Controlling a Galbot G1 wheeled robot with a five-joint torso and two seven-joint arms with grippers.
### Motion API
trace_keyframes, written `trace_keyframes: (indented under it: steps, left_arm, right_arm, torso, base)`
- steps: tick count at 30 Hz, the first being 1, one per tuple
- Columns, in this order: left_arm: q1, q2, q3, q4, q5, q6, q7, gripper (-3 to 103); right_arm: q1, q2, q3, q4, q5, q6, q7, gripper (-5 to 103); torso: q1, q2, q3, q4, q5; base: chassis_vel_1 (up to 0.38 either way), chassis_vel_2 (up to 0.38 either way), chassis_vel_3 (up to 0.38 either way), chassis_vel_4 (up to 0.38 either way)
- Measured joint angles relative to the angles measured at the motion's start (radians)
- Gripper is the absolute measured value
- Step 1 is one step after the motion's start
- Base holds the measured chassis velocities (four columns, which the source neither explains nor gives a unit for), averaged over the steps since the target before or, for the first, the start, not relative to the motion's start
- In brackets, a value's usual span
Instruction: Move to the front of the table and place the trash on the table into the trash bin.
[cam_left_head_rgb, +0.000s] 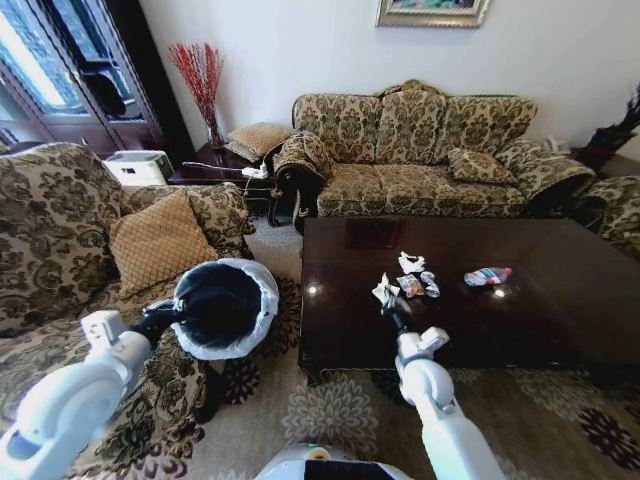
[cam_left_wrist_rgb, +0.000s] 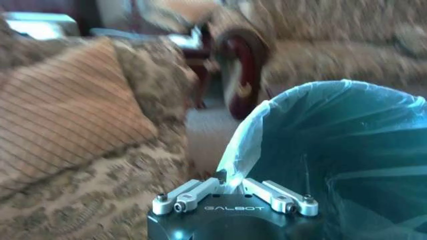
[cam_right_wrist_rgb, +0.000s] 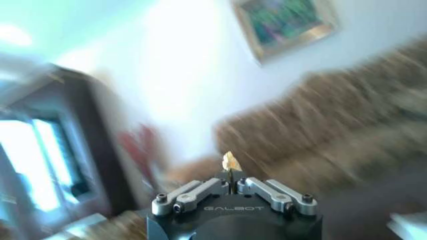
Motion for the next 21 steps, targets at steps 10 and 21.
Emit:
trace_keyframes:
  steps: [10, 21]
  left_arm:
    - [-0.041, 0.293, 0.045, -0.003, -0.241, 0.024, -0.092, 0]
    - [-0.049, 0.253, 0.058, -0.005, -0.222, 0.018, -0.084, 0]
  right_arm:
    - [0.252, -0.030, -0.493, 0.050, 0.028, 0.007, 0.000, 0]
    - [0.334, 0.037, -0.720, -0.066, -0.036, -0.061, 0.000, -1]
  torso:
    - [0.000, 0.000, 0.000, 0.0002, -0.0003]
    - [0.000, 0.000, 0.000, -0.0002, -0.0001]
  base:
    - [0.000, 0.000, 0.000, 0.000]
    - [0.000, 0.000, 0.000, 0.000]
